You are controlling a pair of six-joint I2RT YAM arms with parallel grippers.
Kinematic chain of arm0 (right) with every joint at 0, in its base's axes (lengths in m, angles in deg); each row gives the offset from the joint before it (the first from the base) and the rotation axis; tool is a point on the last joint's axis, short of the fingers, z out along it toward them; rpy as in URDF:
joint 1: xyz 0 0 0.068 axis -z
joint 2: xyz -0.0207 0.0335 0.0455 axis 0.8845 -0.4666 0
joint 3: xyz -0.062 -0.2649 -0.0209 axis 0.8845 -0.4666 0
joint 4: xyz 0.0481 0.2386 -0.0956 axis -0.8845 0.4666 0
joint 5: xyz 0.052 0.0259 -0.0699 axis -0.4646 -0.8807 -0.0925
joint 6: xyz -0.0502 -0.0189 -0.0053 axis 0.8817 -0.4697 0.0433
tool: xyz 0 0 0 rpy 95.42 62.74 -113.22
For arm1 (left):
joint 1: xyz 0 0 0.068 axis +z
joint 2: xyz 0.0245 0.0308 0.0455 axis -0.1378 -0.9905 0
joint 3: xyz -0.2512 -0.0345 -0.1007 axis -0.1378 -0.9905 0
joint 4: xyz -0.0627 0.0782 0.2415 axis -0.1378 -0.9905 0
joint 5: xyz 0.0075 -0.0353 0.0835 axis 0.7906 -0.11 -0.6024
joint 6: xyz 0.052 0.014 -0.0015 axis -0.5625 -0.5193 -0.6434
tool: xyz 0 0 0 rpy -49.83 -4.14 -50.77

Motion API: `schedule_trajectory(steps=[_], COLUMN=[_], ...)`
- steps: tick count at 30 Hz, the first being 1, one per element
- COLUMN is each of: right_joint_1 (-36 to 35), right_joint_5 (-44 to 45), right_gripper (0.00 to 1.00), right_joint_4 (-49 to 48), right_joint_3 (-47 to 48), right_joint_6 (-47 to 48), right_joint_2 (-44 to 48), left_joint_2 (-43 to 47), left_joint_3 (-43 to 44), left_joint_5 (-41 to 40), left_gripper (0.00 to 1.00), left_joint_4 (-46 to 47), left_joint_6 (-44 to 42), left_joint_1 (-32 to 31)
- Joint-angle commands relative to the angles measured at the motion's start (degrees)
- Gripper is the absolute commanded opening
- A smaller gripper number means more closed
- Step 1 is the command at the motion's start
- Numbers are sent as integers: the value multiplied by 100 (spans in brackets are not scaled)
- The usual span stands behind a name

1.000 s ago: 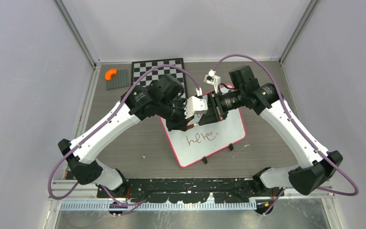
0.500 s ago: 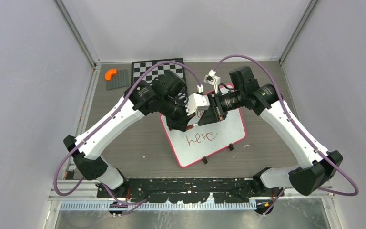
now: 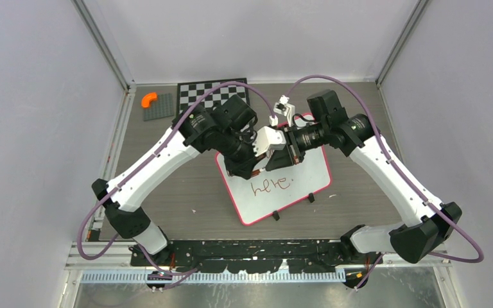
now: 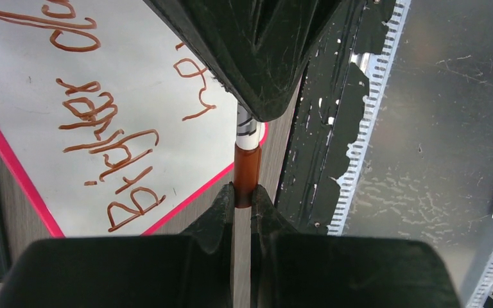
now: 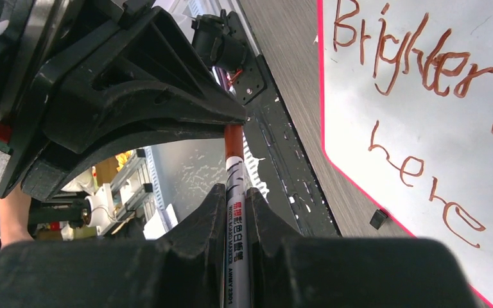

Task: Write a sentence on the whiteboard
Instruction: Close the whiteboard marker at the center of the board, then place the whiteboard marker at the center of the board.

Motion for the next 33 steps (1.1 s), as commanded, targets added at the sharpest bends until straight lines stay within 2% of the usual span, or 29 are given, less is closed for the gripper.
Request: schedule_trajectory(steps=[1,3,4,7,13,15,17,19,21,26,30,33], right_joint_1=[-239,-162,-87,218,606,606,610,606,595,409,333,296], right_joint_5=[193,221,220,149,-62,-262,-449,-555,-791,-868,-845,-900], right_gripper=[0,0,0,0,0,0,0,0,0,0,0,0], right_joint_4=[-101,-32,-14,26,-161,-346,-376,-401,-502,-615,-553,-513], right_joint_3=[-70,1,43,144,358,417,562,699,771,869,916,949], right_joint_6=[17,73,77,90,38,-86,-61,-13,-135,-279,-225,-199], right_joint_2=[-133,-129,-129,-84,96,135,114,96,75,66,34,-1], left_joint_2=[78,151,217,447,1062,1195,1255,1285,1319,1211,1231,1257], left_joint_3=[517,424,338,56,-726,-1062,-1310,-1652,-2005,-2300,-2680,-2821], left_joint_5=[658,574,541,665,1884,2526,3221,3819,4056,4513,4904,5026], left_gripper=[0,0,3,21,57,67,71,73,73,70,55,33], left_joint_4=[1820,1759,1730,1600,1630,1885,2156,2682,3456,4142,4865,5035], left_joint_6=[124,0,-28,-127,-58,337,761,1389,2117,2941,3694,3743], left_joint_1=[-190,-182,-147,94,1186,1543,1807,2004,2063,2065,2056,2050])
